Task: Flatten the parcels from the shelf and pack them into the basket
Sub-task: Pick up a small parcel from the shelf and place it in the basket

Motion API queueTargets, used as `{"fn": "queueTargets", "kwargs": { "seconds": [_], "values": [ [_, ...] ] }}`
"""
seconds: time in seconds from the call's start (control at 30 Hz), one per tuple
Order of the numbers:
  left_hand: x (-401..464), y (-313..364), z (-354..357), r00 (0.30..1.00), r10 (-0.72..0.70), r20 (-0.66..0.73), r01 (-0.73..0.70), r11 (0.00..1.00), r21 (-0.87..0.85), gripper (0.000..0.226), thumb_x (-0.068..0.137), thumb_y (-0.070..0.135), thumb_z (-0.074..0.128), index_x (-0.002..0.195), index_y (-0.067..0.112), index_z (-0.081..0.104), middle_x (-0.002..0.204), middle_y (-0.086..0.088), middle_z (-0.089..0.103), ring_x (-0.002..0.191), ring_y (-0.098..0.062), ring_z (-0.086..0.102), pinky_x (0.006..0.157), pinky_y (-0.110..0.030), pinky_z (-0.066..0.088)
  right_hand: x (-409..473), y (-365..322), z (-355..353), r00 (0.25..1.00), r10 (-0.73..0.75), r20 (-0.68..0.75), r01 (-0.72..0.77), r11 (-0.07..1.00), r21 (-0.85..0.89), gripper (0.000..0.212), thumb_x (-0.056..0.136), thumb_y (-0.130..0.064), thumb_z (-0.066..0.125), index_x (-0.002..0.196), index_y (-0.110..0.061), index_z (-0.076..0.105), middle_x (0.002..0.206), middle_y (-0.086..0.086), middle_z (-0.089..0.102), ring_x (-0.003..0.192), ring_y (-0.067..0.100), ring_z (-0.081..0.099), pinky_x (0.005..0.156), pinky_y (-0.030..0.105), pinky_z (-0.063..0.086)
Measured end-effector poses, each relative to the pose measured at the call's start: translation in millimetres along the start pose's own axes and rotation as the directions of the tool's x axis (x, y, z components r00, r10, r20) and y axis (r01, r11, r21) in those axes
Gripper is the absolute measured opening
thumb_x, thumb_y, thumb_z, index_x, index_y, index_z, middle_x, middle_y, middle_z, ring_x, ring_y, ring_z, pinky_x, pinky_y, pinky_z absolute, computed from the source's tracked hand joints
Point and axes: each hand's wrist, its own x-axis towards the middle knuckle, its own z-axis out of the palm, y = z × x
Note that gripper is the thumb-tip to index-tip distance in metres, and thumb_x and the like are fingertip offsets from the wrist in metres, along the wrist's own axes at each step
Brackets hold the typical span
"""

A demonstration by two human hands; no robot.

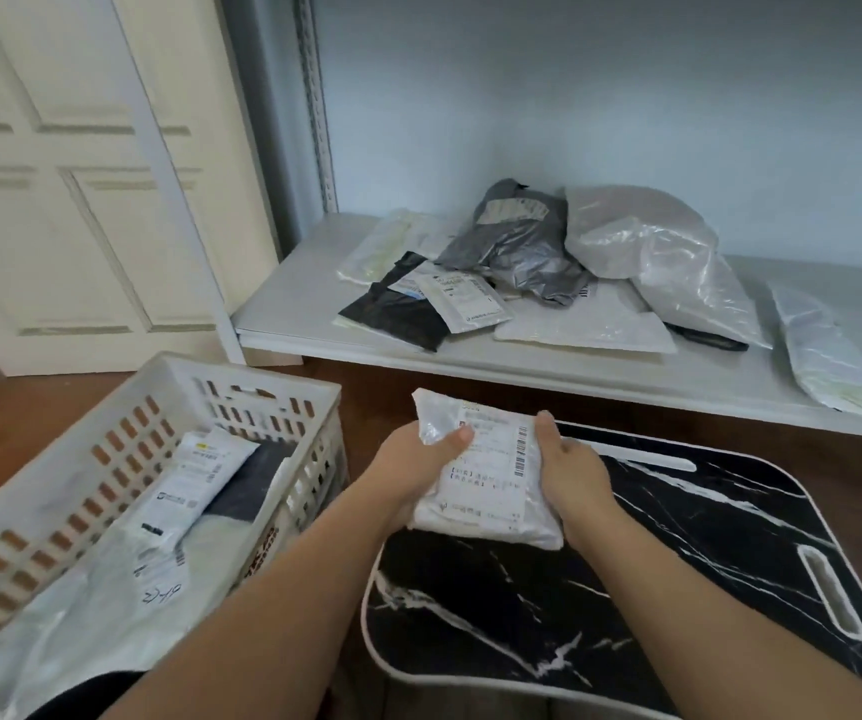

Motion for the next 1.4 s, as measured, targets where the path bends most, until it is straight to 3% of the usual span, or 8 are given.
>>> {"fn": "queueTargets", "kwargs": {
  "seconds": [0.33,0.47,0.6,0.77,0.9,1.13,1.33,1.4],
  "values": [
    [-2,33,-91,0.966,0.234,-0.108,-0.185,0.921,0.344,0.036,0.089,0.047,0.061,0.115,0.022,0.062,0.108,0.003,0.07,0.099,-0.016,0.066,0.09,-0.036,0.052,-9,-66,88,0.973,-0.209,-0.103,0.198,0.974,-0.107,0.06,0.1,-0.05,0.033,0.084,0.002,0.058,0.085,0.014,0.058,0.081,0.03,0.054,0.07,0.034,0.035],
    [-8,33,-164,0.987,0.153,-0.056,-0.154,0.988,-0.015,0.034,0.087,0.02,0.069,0.12,0.013,0.061,0.112,-0.007,0.071,0.104,-0.025,0.068,0.093,-0.045,0.052,-15,-97,138,0.946,-0.319,0.057,0.323,0.943,-0.087,0.052,0.1,-0.048,0.038,0.067,-0.009,0.049,0.071,0.002,0.051,0.064,0.015,0.047,0.055,0.028,0.031],
    [-16,6,-248,1.0,-0.009,-0.011,0.008,0.997,-0.078,0.051,0.077,0.01,0.075,0.124,0.006,0.059,0.119,-0.013,0.068,0.11,-0.029,0.065,0.096,-0.043,0.052,-13,-111,206,0.904,-0.312,0.291,0.333,0.943,-0.022,0.026,0.096,-0.037,0.056,0.101,-0.012,0.058,0.096,0.001,0.061,0.086,0.015,0.057,0.078,0.032,0.045],
    [-10,-36,-315,0.912,-0.036,-0.408,-0.007,0.994,-0.105,0.065,0.058,0.024,0.089,0.115,0.011,0.061,0.107,-0.011,0.072,0.096,-0.028,0.07,0.086,-0.044,0.056,-14,-94,273,0.793,-0.234,0.563,0.363,0.923,-0.127,0.05,0.089,-0.018,0.068,0.134,-0.019,0.045,0.095,0.002,0.066,0.09,0.02,0.067,0.086,0.043,0.056],
    [9,-75,-331,0.841,-0.138,-0.522,0.082,0.988,-0.129,0.035,0.091,0.005,0.059,0.126,0.004,0.052,0.11,-0.017,0.067,0.096,-0.033,0.066,0.086,-0.046,0.055,-10,-74,296,0.696,-0.257,0.67,0.638,0.65,-0.413,0.042,0.093,-0.026,0.061,0.132,-0.019,0.049,0.111,0.0,0.065,0.105,0.019,0.06,0.089,0.034,0.05],
    [63,-152,-329,0.828,-0.269,-0.492,0.459,0.829,0.32,0.05,0.096,0.002,0.043,0.144,0.013,0.041,0.132,-0.018,0.053,0.1,-0.024,0.05,0.086,-0.032,0.04,24,-57,321,0.495,-0.127,0.86,0.856,-0.102,-0.507,0.036,0.102,-0.045,0.034,0.124,-0.032,0.06,0.118,0.0,0.059,0.116,0.025,0.049,0.098,0.039,0.036],
    [101,-190,-326,0.827,-0.238,-0.51,0.508,0.707,0.493,0.038,0.098,0.01,0.043,0.135,0.01,0.048,0.101,-0.005,0.059,0.094,-0.02,0.053,0.079,-0.027,0.044,37,-39,349,0.483,-0.141,0.864,0.863,-0.088,-0.497,0.09,0.077,-0.05,-0.016,0.13,-0.035,0.055,0.126,-0.002,0.059,0.13,0.027,0.037,0.104,0.046,0.023],
    [106,-203,-322,0.812,-0.211,-0.544,0.547,0.6,0.584,0.06,0.094,0.024,0.056,0.148,0.017,0.031,0.127,-0.01,0.053,0.116,-0.026,0.052,0.095,-0.033,0.045,36,-33,351,0.482,-0.199,0.853,0.855,-0.105,-0.508,0.105,0.067,-0.056,-0.029,0.125,-0.041,0.058,0.122,-0.006,0.062,0.129,0.025,0.039,0.103,0.047,0.022]
  ]
}}
